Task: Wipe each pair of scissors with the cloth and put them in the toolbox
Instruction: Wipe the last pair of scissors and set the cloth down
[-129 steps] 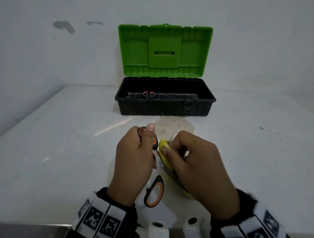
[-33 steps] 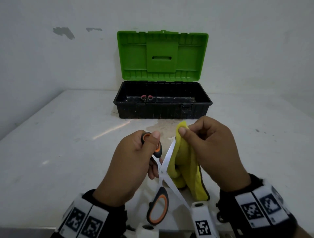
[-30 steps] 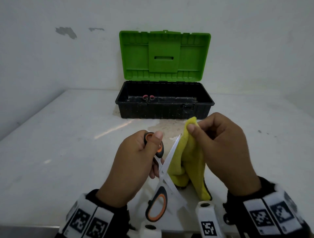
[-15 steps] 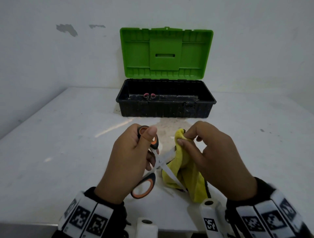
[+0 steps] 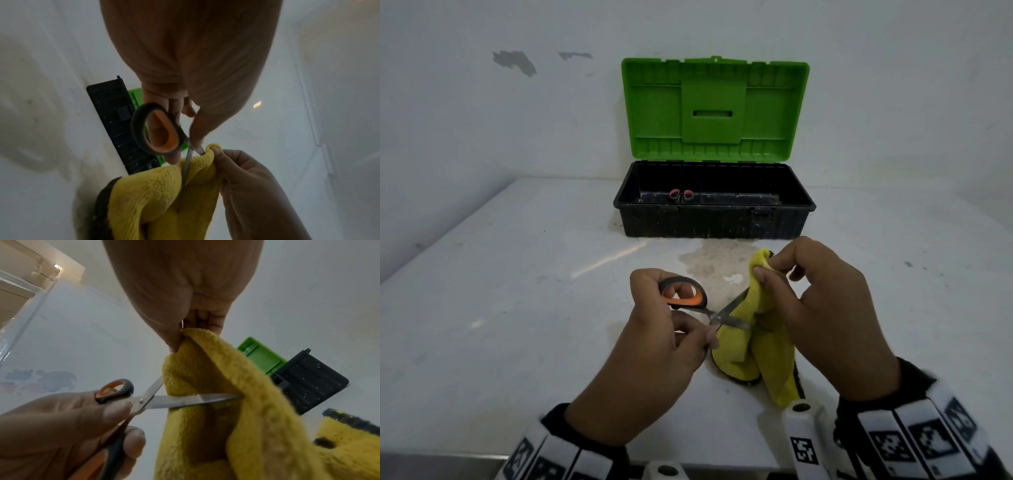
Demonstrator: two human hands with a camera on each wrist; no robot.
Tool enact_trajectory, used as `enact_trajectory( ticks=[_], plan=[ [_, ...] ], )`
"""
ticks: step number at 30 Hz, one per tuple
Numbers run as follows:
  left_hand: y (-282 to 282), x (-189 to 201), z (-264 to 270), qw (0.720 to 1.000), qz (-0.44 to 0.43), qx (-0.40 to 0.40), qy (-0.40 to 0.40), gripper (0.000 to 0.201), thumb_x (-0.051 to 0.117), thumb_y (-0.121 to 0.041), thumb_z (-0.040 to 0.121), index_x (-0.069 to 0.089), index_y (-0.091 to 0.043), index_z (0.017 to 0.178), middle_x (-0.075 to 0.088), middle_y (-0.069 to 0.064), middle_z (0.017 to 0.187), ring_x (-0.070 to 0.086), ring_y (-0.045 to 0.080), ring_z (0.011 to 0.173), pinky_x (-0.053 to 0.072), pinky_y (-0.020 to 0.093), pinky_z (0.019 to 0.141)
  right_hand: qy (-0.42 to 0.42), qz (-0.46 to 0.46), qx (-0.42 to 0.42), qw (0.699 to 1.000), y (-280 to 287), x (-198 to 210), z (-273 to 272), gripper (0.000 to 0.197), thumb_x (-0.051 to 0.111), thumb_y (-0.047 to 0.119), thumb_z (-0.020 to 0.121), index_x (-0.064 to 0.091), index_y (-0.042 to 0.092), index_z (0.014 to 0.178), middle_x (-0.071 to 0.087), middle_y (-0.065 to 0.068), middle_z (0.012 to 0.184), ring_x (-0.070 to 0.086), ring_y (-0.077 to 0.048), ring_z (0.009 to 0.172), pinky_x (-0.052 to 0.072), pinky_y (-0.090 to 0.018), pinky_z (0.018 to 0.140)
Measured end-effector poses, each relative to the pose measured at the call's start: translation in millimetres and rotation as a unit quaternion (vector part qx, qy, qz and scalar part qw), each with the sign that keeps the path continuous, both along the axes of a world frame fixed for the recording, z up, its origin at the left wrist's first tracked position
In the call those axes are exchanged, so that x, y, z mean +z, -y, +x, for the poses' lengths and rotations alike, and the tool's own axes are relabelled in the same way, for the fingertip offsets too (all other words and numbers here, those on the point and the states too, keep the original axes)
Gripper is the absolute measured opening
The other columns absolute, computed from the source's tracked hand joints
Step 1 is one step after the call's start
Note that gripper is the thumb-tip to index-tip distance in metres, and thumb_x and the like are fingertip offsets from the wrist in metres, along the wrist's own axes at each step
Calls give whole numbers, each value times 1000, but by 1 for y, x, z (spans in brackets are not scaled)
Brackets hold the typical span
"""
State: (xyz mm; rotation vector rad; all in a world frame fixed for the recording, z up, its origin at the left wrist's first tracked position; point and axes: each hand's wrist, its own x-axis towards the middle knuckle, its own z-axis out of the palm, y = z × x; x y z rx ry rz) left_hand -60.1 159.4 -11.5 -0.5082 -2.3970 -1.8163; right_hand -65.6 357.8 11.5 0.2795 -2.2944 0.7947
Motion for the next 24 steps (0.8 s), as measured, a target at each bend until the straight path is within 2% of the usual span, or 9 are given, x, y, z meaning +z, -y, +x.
enact_trajectory(
  ticks=[3,4,8,10,12,15,20,24],
  plan=[
    [1,-6,-3,999,3,20,-50,47,65,7,87,34,-24,104,64,4,83,72,20,74,61,34,68,-17,8,-14,1000,8,4,6,18,77,18,83,59,20,81,55,7,79,48,-9,76,38,-12,69],
    [0,-7,-4,997,-2,24,-70,47,64,7,87,34,-25,104,62,2,84,72,20,74,61,35,67,-15,6,-9,1000,13,5,9,18,76,21,84,58,22,80,54,9,79,50,-10,76,38,-13,68],
    [-5,-13,-4,987,-18,43,-152,53,66,4,86,33,-33,104,54,-6,97,68,11,81,58,19,70,38,5,38,999,39,1,19,14,69,31,85,59,24,79,58,12,72,53,-8,68,46,-25,61],
    [-6,-14,-5,979,-23,57,-194,57,65,1,87,29,-41,102,51,-7,102,66,13,83,58,21,72,51,10,32,998,46,-5,18,14,70,32,85,59,25,79,59,12,70,53,-6,65,45,-21,58],
    [-7,-15,-5,969,-30,58,-237,50,62,-5,86,29,-38,105,48,-6,101,64,17,82,58,28,71,61,-3,17,998,45,-9,13,15,65,33,88,57,25,78,57,13,67,53,-6,64,45,-21,56],
    [-9,-17,-4,963,-23,48,-263,44,59,-7,88,30,-35,104,45,-9,100,61,16,78,56,35,68,73,-39,-10,996,41,-11,7,16,65,29,90,56,26,78,55,12,66,54,-6,64,47,-23,58],
    [-7,-15,-5,959,-8,43,-279,33,53,-23,91,27,-36,105,45,-8,102,62,17,73,57,34,65,85,-67,32,994,49,-6,14,16,66,29,89,57,24,76,56,12,65,56,-10,71,44,-14,60],
    [-6,-15,-5,953,-17,41,-299,33,53,-18,92,28,-34,104,46,-7,98,58,14,69,53,31,62,92,-104,-11,990,35,-1,4,19,70,24,89,58,22,74,58,11,65,57,-5,73,42,-8,61]
  ],
)
